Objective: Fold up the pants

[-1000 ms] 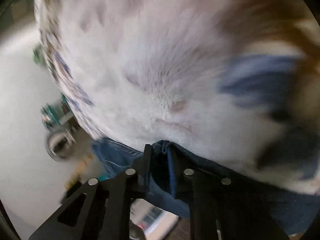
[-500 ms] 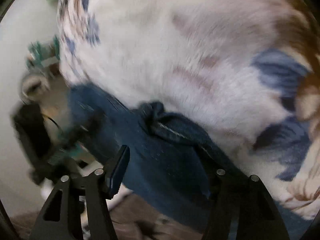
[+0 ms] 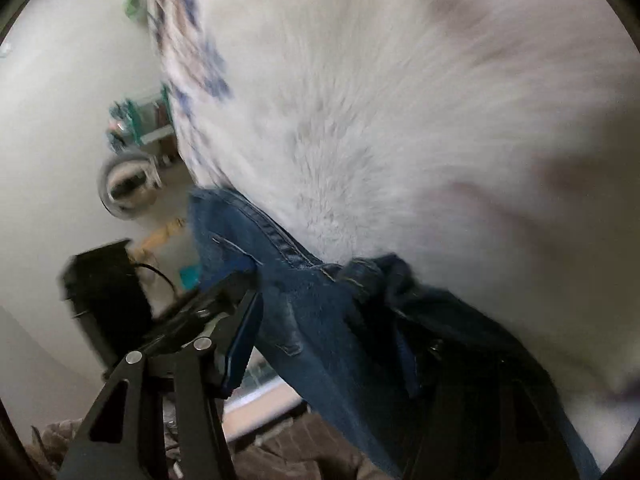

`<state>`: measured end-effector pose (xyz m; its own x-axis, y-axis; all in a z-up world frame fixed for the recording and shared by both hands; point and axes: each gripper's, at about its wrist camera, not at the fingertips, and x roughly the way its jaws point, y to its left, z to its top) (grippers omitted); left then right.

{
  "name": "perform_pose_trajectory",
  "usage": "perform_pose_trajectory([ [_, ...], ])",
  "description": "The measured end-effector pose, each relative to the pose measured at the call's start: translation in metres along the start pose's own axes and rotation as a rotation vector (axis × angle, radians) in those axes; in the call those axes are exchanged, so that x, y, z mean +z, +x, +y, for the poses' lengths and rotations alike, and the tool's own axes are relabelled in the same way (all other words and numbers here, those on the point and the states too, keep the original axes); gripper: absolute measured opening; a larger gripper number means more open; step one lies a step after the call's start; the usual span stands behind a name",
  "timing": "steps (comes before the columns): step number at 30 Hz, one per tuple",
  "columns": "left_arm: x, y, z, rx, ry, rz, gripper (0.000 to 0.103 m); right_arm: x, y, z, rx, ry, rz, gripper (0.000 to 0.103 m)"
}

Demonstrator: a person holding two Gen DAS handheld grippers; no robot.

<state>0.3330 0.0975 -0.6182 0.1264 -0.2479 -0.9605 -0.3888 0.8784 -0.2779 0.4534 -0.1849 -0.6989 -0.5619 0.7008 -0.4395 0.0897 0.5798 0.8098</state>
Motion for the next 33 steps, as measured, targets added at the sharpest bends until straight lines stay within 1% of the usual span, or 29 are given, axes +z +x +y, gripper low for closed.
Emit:
perform_pose_trajectory([
  [1,-0.001,0.001,-0.001,0.011,0.014,-0.003,0.043,0.004,0.003,0.0,-0.005,0.013,0.01,0.062],
  [2,-0.002,0.001,-0.001,0.019,0.018,-0.004,0.043,0.006,0.001,-0.001,0.017,0.047,0.008,0.05],
  [3,-0.002,0.002,0.0,0.024,0.018,-0.003,0.042,0.005,-0.001,-0.003,0.056,0.072,0.008,0.032],
  [4,-0.003,0.003,0.0,0.022,0.017,-0.001,0.042,0.0,-0.009,-0.004,0.101,0.106,-0.001,0.018],
  [5,-0.003,0.003,0.001,0.017,0.015,-0.001,0.042,-0.004,-0.018,-0.006,0.115,0.122,-0.026,0.015],
  [6,-0.004,0.002,0.002,0.008,0.014,-0.002,0.042,-0.009,-0.031,-0.006,0.174,0.146,-0.068,0.015],
  [7,-0.004,0.001,0.002,0.009,0.014,-0.002,0.042,-0.012,-0.033,-0.005,0.21,0.162,-0.097,0.015],
  [8,-0.005,0.002,0.001,0.017,0.015,0.0,0.043,-0.015,-0.032,0.006,0.201,0.152,-0.104,0.015],
  [9,-0.006,0.002,0.002,0.021,0.014,0.002,0.043,-0.019,-0.027,0.012,0.164,0.092,-0.074,0.015],
  [10,-0.008,0.002,0.003,0.021,0.014,0.004,0.043,-0.021,-0.018,0.015,0.144,0.073,-0.03,0.016],
  [11,-0.008,0.003,0.003,0.022,0.013,0.007,0.043,-0.021,-0.004,0.013,0.128,0.086,0.03,0.02],
  [12,-0.009,0.004,0.002,0.024,0.013,0.011,0.042,-0.019,0.005,0.01,0.119,0.099,0.06,0.021],
  [13,-0.009,0.006,0.003,0.028,0.014,0.014,0.042,-0.016,0.014,0.007,0.086,0.106,0.074,0.021],
  [14,-0.01,0.007,0.004,0.033,0.015,0.017,0.043,-0.012,0.02,0.003,0.06,0.121,0.066,0.023],
  [15,-0.01,0.01,0.003,0.04,0.014,0.019,0.043,-0.007,0.022,-0.004,0.067,0.172,0.048,0.023],
  [16,-0.011,0.011,0.006,0.043,0.01,0.021,0.042,-0.006,0.022,-0.007,0.077,0.196,0.031,0.02],
  [18,-0.012,0.014,0.012,0.025,-0.006,0.028,0.042,-0.006,0.0,-0.008,0.134,0.243,-0.08,0.012],
  [19,-0.013,0.012,0.017,0.001,-0.011,0.028,0.042,-0.009,-0.024,-0.008,0.187,0.255,-0.168,0.011],
  [20,-0.012,0.011,0.019,-0.017,-0.015,0.026,0.042,-0.014,-0.045,-0.01,0.224,0.277,-0.224,0.011],
  [21,-0.012,0.009,0.019,-0.008,-0.011,0.029,0.042,-0.018,-0.051,-0.011,0.243,0.287,-0.243,0.011],
  [22,-0.012,0.009,0.019,-0.005,-0.01,0.035,0.042,-0.023,-0.053,-0.012,0.235,0.274,-0.239,0.011],
  [24,-0.012,0.008,0.018,0.001,-0.006,0.042,0.042,-0.026,-0.057,-0.014,0.175,0.272,-0.237,0.011],
  [26,-0.011,0.004,0.014,0.023,0.011,0.039,0.042,-0.028,-0.062,-0.007,0.087,0.276,-0.306,0.011],
  [27,-0.011,0.0,0.011,0.037,0.023,0.035,0.042,-0.028,-0.066,-0.006,0.056,0.279,-0.317,0.011],
  [28,-0.011,-0.003,0.006,0.04,0.034,0.029,0.042,-0.03,-0.073,-0.001,-0.002,0.283,-0.346,0.014],
  [30,-0.013,-0.01,0.0,0.045,0.058,0.015,0.043,-0.033,-0.09,0.006,-0.077,0.247,-0.401,0.014],
  [31,-0.012,-0.013,-0.006,0.047,0.076,0.006,0.043,-0.039,-0.1,0.018,-0.157,0.216,-0.44,0.014],
  [32,-0.011,-0.016,-0.012,0.051,0.097,-0.007,0.043,-0.047,-0.108,0.027,-0.206,0.194,-0.47,0.015],
  [33,-0.009,-0.016,-0.017,0.052,0.11,-0.016,0.046,-0.053,-0.122,0.026,-0.239,0.178,-0.493,0.016],
])
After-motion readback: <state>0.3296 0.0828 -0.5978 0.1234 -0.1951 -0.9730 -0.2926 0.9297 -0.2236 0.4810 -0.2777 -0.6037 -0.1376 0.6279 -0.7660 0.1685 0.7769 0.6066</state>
